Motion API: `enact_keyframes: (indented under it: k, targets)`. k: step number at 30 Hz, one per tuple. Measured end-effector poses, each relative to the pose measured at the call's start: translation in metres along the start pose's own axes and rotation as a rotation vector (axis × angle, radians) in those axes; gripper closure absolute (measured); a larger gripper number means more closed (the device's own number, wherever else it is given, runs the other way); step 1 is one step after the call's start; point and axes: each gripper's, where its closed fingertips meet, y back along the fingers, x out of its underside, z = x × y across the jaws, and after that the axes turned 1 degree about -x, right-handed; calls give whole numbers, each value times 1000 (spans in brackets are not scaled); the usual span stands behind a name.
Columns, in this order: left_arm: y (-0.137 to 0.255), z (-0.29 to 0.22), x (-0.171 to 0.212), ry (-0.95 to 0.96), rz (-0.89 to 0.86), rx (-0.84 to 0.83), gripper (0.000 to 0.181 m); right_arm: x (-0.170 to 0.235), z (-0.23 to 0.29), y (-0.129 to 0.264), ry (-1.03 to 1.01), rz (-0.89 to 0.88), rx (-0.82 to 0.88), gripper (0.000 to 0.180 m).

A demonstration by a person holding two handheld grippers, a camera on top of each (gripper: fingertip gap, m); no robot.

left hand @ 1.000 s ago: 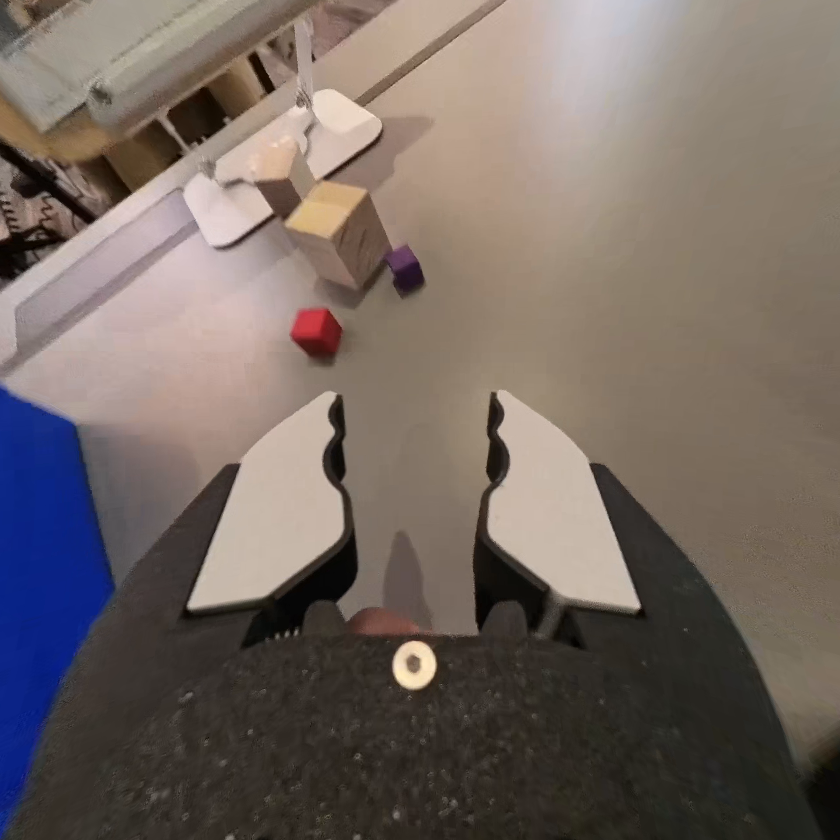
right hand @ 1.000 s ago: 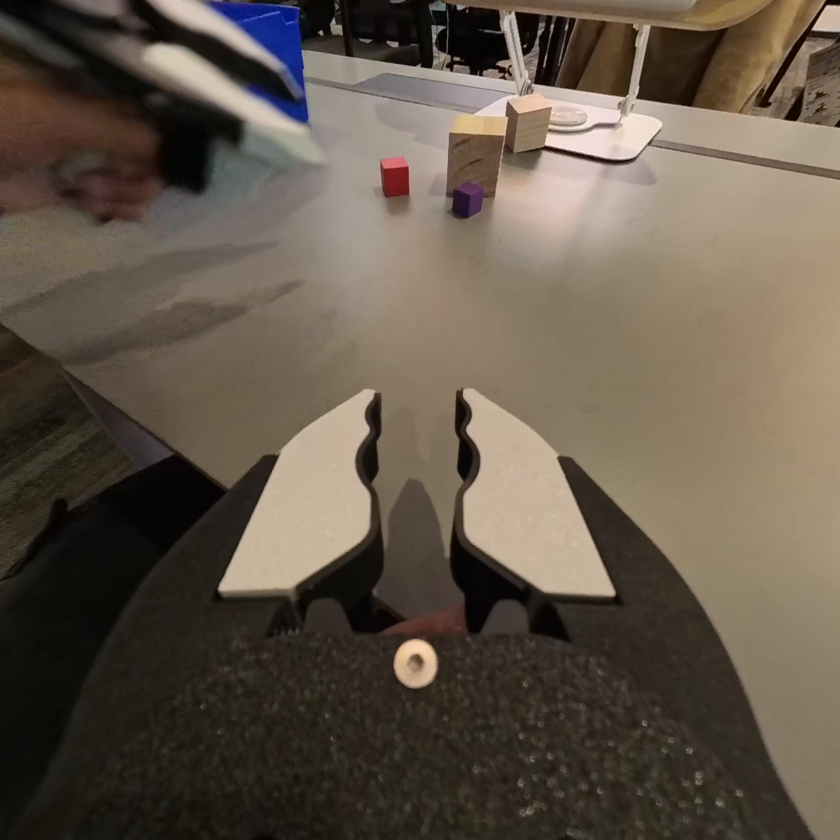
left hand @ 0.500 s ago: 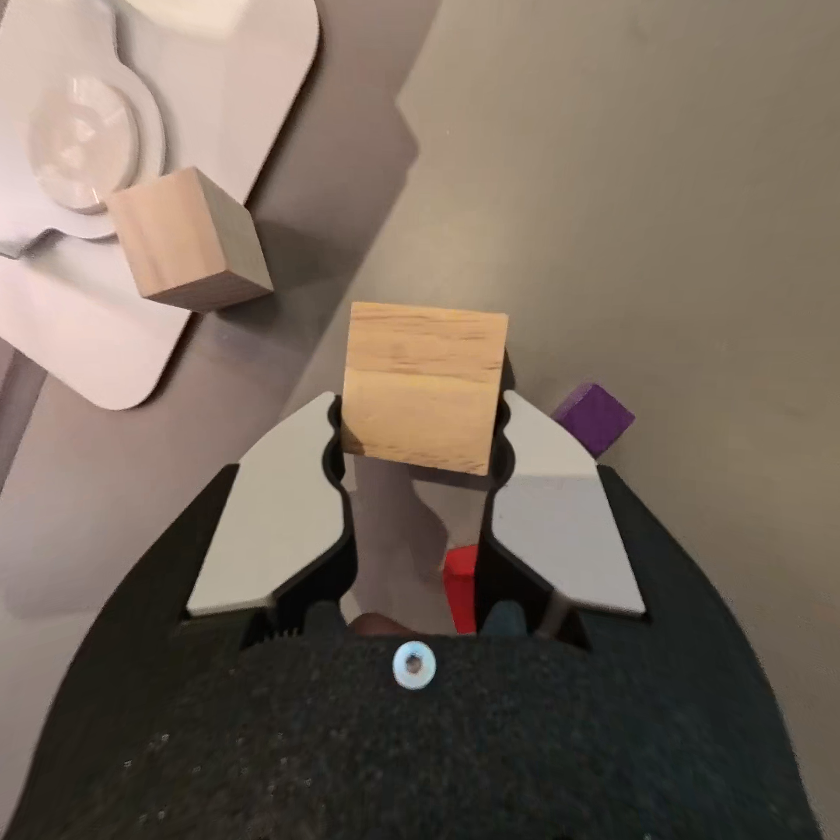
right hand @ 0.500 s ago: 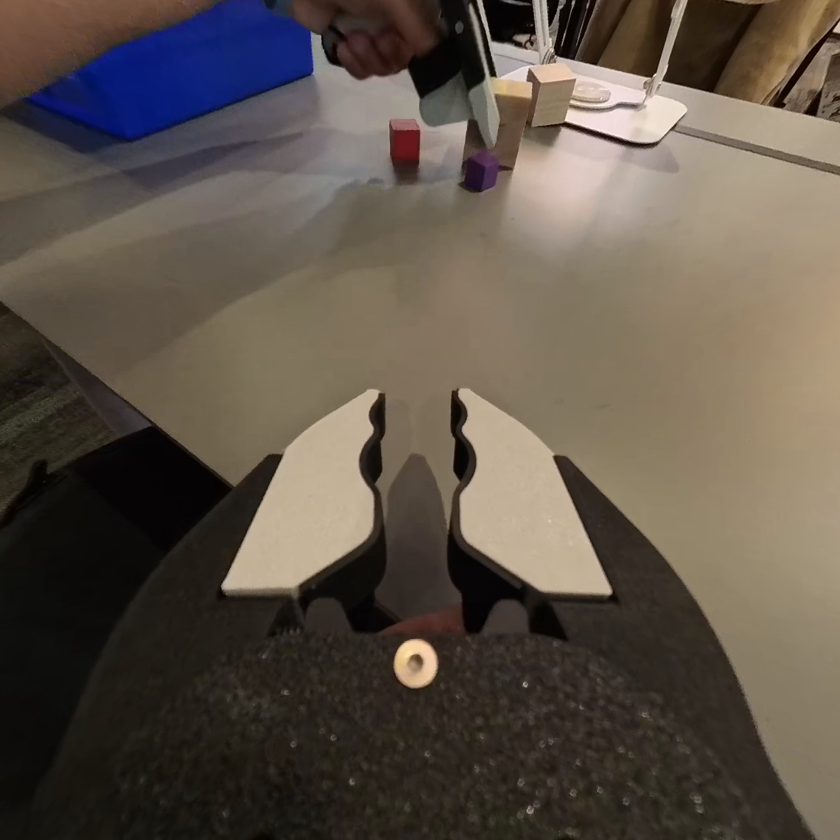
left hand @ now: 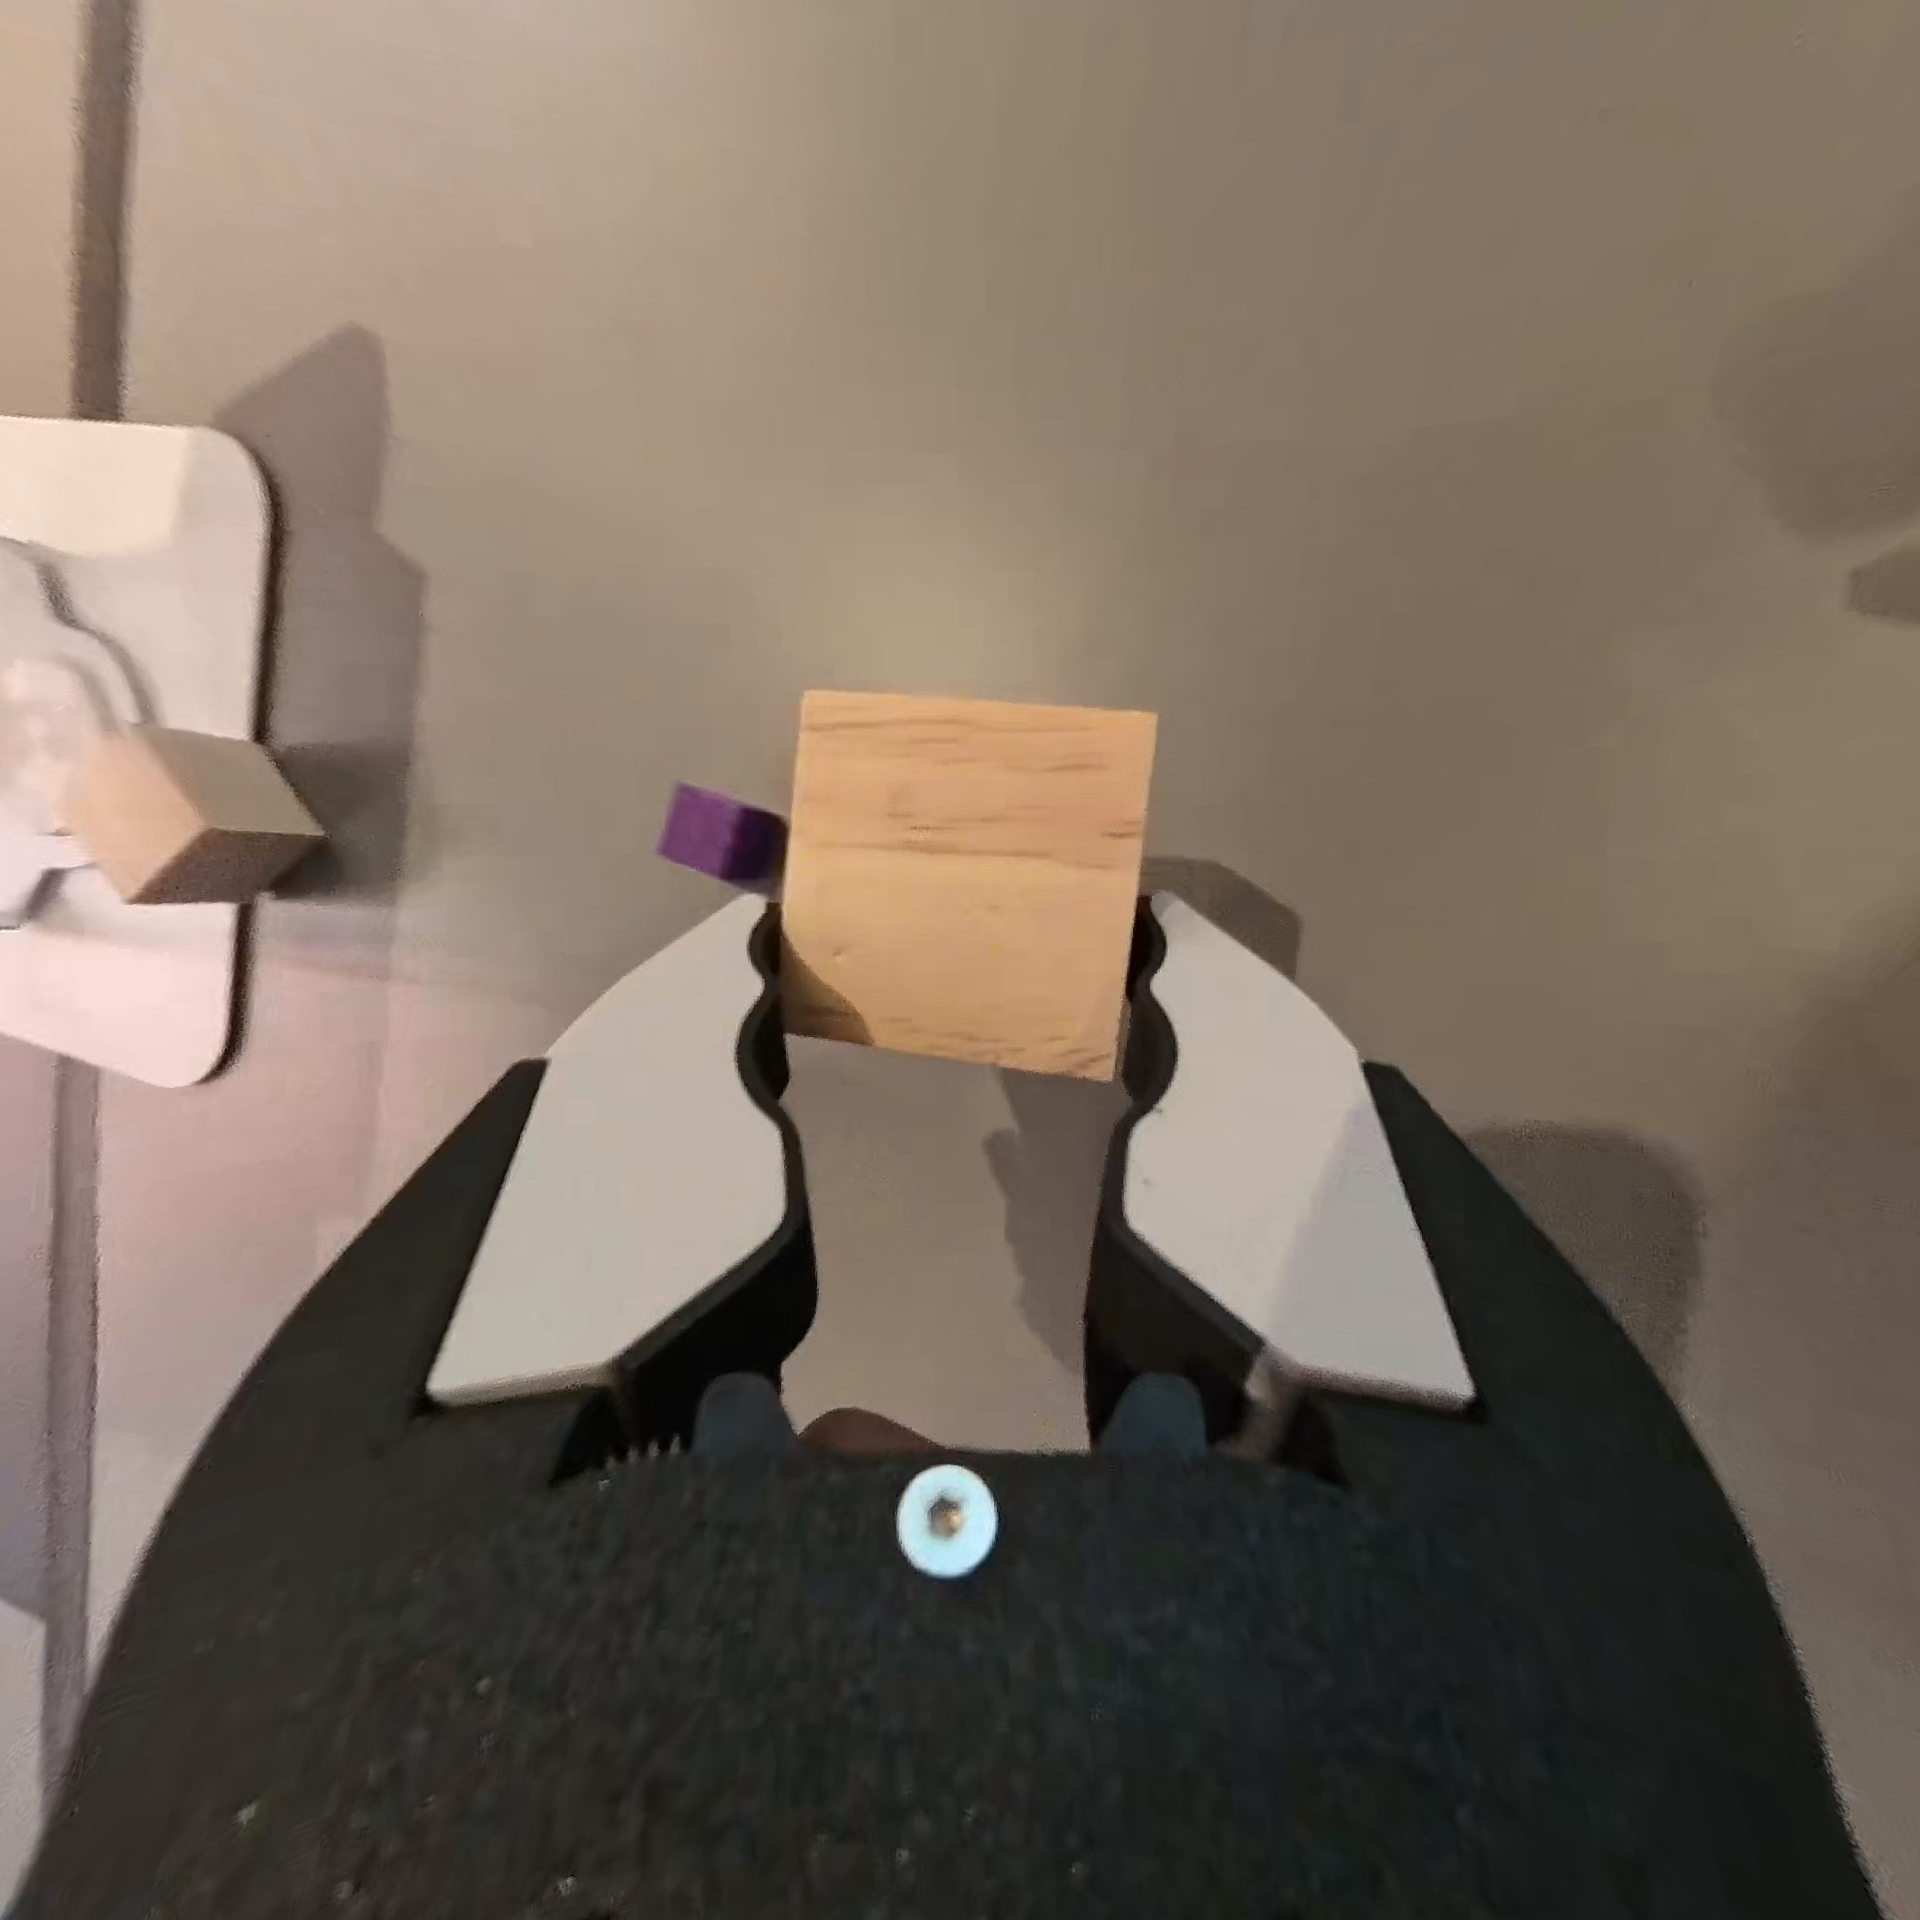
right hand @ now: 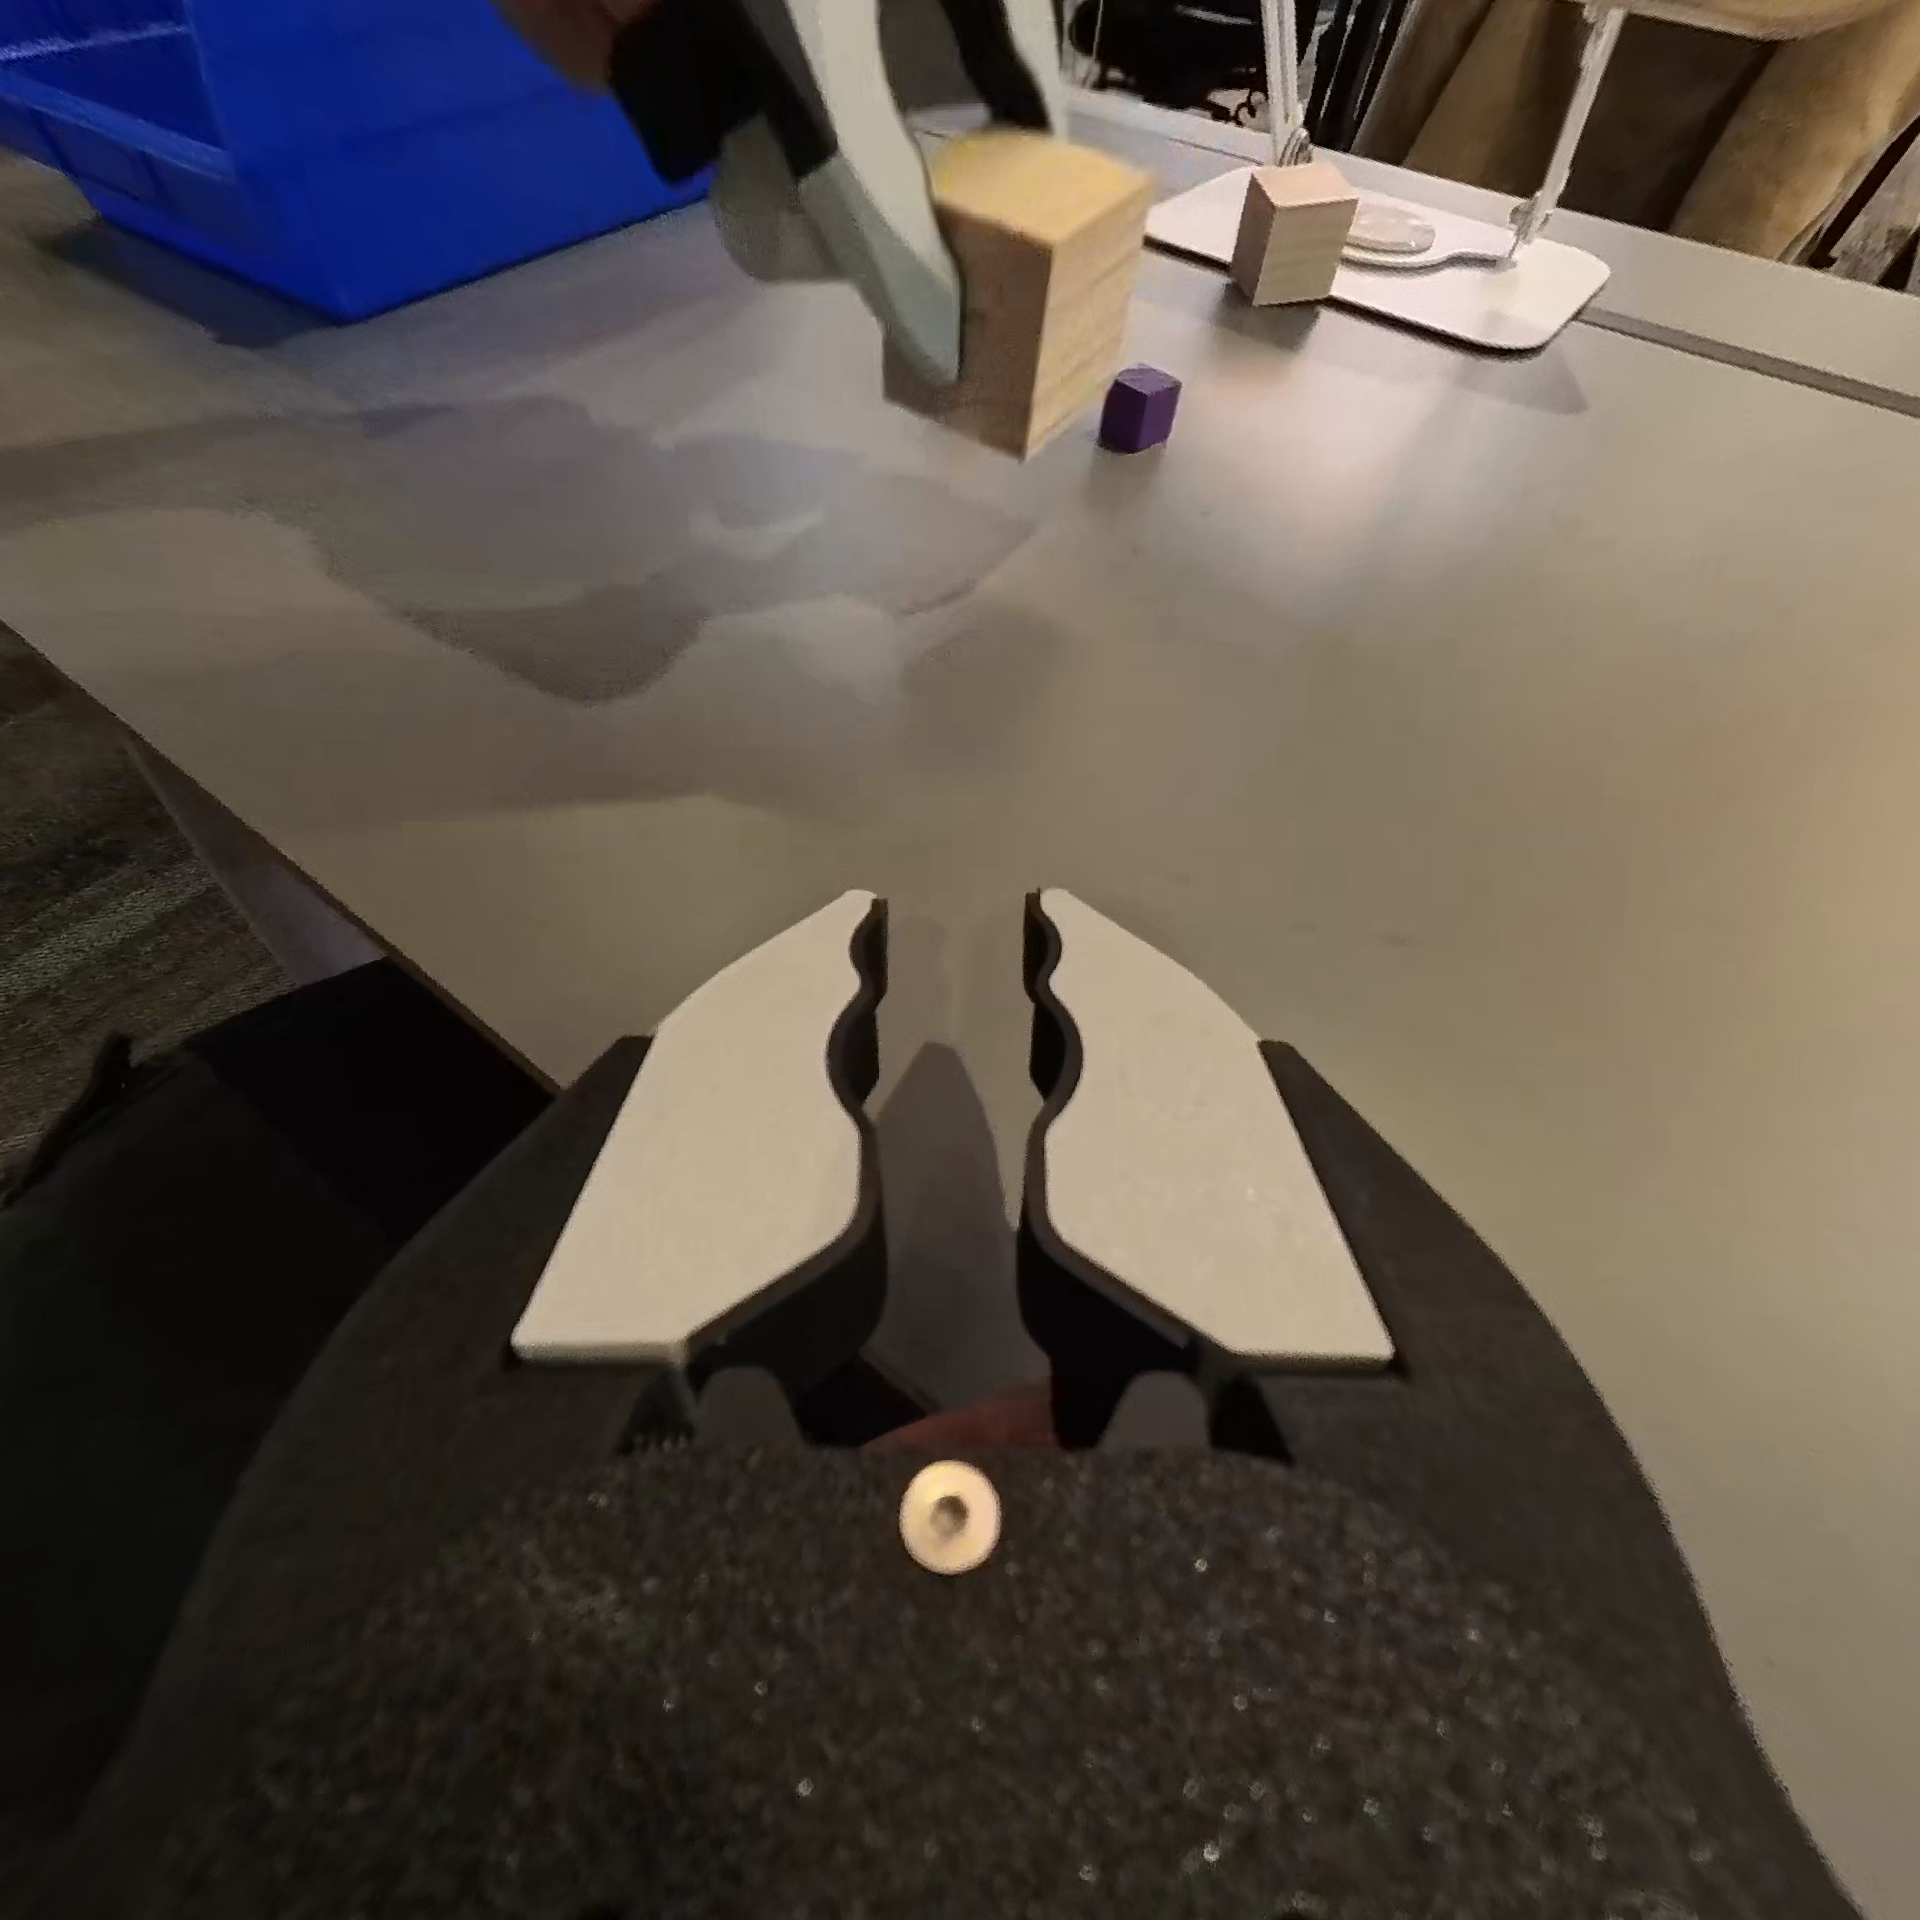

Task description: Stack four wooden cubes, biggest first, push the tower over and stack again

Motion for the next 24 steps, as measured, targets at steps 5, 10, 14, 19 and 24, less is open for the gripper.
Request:
enact_keyframes:
  k: [5,10,14,19,24]
  targets:
    - [-19,-19,16,-3,27,30,118,-5,2,2,14,-9,5,155]
    - [-31,-28,25,21,26,60,118,-4,3,1,27,-4,7,156]
    - [-27,-31,24,54,-26,65,111,-1,3,1,32,3,5,156]
    - [17,-3,-4,143,-224,13,99,-1,1,2,27,4,5,156]
    - [17,123,-7,403,-246,-394,105,1,0,-2,27,14,-4,156]
